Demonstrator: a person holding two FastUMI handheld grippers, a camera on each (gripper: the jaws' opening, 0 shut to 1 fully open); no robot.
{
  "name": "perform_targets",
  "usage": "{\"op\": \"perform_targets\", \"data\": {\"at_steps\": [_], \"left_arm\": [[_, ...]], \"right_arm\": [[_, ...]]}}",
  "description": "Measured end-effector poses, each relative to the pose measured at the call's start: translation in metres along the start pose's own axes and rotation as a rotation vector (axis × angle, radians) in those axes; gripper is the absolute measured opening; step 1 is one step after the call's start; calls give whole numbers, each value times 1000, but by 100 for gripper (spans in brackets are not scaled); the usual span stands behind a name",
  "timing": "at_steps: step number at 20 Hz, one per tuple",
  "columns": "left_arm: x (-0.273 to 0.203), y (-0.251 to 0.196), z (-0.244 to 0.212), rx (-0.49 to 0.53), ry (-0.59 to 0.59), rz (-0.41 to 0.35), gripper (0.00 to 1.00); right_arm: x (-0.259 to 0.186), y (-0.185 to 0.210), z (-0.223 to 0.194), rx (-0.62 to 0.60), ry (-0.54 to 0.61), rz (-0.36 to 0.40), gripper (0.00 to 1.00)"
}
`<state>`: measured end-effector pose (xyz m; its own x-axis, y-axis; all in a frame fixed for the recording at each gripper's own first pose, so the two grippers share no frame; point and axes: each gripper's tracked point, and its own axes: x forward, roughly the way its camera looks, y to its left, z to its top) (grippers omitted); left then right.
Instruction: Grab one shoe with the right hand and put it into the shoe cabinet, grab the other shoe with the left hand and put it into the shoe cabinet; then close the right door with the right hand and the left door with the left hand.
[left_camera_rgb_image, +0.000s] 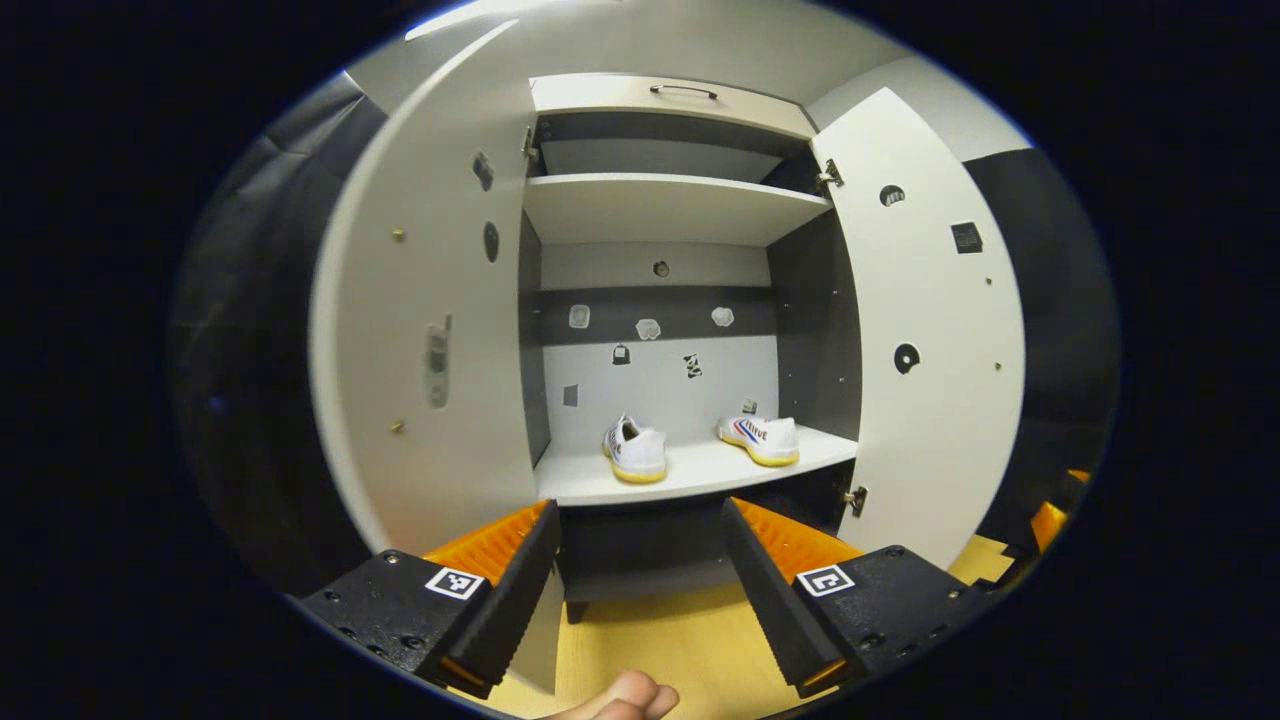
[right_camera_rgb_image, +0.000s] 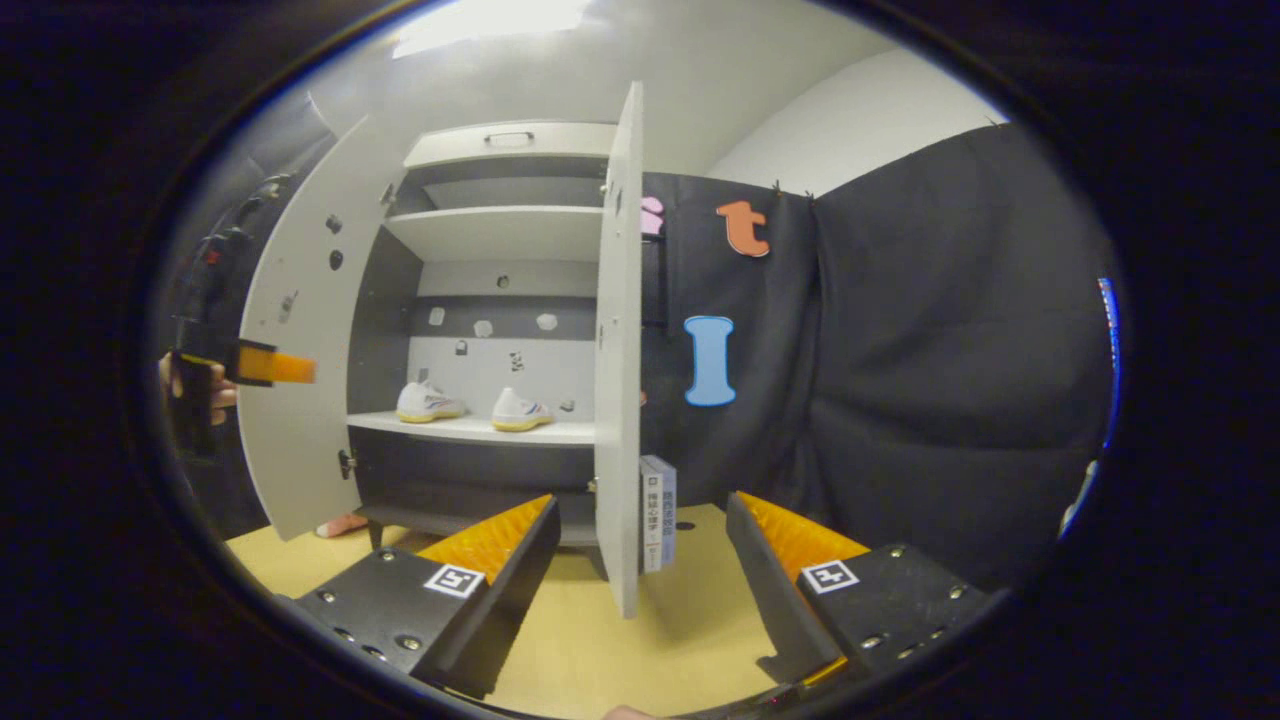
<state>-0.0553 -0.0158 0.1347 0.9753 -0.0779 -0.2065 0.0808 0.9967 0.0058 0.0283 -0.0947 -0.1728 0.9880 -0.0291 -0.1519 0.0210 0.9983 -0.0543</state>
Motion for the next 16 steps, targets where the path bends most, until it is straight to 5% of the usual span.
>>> {"op": "perform_targets", "data": {"at_steps": [10,16], "left_arm": [[-103,19,-53,-74,4,-41,99],[-128,47,-78,-70,26,-24,98]], "right_arm": [[70,-113,27,-42,152,36,99],[135,-142,109,-34,83,59,100]]}}
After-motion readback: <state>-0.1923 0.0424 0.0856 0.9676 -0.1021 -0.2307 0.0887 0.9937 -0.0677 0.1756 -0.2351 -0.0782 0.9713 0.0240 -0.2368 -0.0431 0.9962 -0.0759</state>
